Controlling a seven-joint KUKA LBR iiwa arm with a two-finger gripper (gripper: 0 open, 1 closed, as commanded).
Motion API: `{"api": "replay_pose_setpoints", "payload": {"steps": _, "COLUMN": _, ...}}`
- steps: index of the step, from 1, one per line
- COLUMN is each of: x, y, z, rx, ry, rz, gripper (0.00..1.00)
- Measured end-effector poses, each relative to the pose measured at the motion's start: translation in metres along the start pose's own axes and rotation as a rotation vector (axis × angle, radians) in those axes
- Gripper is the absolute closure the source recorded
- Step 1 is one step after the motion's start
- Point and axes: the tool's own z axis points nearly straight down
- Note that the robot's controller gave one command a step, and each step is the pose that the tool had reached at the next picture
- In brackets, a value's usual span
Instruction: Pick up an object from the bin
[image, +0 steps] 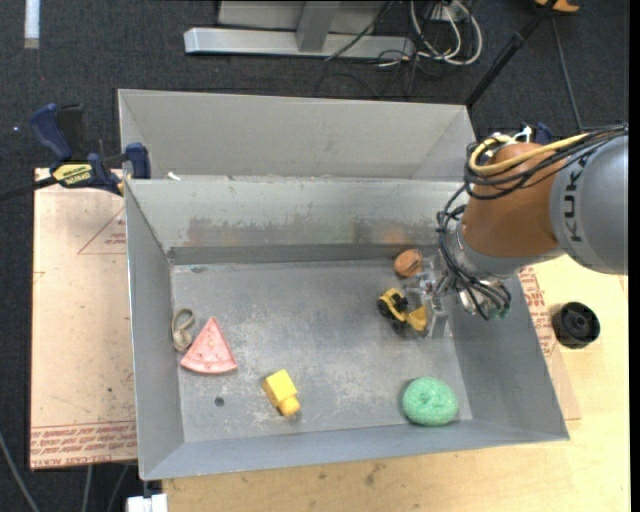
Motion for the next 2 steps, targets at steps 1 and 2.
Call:
{"api": "replay_pose_setpoints", "payload": {"steps": 1, "x": 0.0001, "y": -0.0002, "z": 0.0001, "rx": 0.000, "ry": 0.000, "rz": 0.000, "gripper": 1.00}}
{"api": "replay_pose_setpoints", "payload": {"steps": 2, "x": 0.0001, "y": -0.0003, "z": 0.0001, "rx": 0.000, "ry": 0.000, "rz": 0.001, "gripper": 1.00}}
